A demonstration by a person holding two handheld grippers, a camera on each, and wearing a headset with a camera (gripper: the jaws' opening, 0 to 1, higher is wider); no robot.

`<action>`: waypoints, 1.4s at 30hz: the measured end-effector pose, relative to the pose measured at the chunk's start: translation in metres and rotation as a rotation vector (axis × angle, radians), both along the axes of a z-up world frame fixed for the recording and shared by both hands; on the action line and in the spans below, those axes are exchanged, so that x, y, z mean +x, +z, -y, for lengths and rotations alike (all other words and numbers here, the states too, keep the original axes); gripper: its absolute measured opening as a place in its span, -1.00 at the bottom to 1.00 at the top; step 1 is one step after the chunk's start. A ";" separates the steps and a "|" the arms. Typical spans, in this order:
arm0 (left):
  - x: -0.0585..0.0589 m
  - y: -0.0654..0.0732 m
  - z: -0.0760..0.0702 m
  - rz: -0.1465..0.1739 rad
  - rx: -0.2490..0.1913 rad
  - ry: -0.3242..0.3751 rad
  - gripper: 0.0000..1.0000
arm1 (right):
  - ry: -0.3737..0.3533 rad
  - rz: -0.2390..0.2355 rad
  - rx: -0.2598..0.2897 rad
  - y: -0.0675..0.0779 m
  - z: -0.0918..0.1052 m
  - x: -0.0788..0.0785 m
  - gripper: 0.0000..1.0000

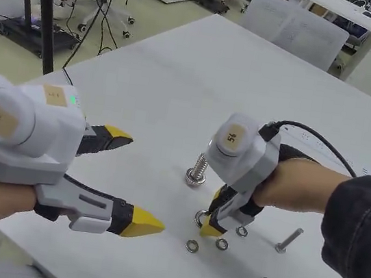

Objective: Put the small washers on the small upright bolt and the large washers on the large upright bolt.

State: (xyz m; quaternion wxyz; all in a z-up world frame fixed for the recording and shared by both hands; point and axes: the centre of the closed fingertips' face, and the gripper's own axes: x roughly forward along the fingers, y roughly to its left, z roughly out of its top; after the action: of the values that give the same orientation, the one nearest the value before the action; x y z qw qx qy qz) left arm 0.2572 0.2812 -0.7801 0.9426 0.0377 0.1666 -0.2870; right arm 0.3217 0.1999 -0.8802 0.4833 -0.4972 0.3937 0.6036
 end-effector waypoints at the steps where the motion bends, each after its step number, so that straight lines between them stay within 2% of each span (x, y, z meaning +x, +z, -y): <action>1: 0.000 0.000 0.000 0.000 -0.001 0.000 0.68 | -0.003 -0.001 -0.001 0.000 0.000 0.000 -0.50; 11: -0.001 -0.001 0.000 -0.003 0.000 -0.001 0.68 | -0.022 0.006 -0.021 0.000 -0.001 0.000 -0.53; 20: 0.000 -0.001 0.000 -0.004 0.001 -0.002 0.68 | -0.029 -0.004 -0.007 0.000 -0.001 0.001 -0.54; 24: 0.000 -0.002 0.000 -0.006 0.001 0.000 0.68 | -0.039 -0.024 0.005 0.002 -0.003 -0.001 -0.54; 29: 0.001 -0.004 0.000 -0.009 0.001 -0.001 0.68 | -0.039 -0.011 0.002 0.007 -0.001 0.003 -0.54; 36: 0.003 -0.003 0.001 -0.008 0.001 -0.005 0.68 | -0.050 0.008 0.011 0.025 0.003 0.010 -0.54; 42: 0.003 -0.003 0.003 -0.009 0.001 -0.013 0.68 | -0.043 0.051 0.043 0.054 -0.003 0.019 -0.54</action>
State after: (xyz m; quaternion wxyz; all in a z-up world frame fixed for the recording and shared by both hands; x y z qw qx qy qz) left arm 0.2602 0.2780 -0.7832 0.9399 0.0378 0.1706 -0.2933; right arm 0.3406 0.2028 -0.8260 0.5169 -0.4931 0.3787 0.5884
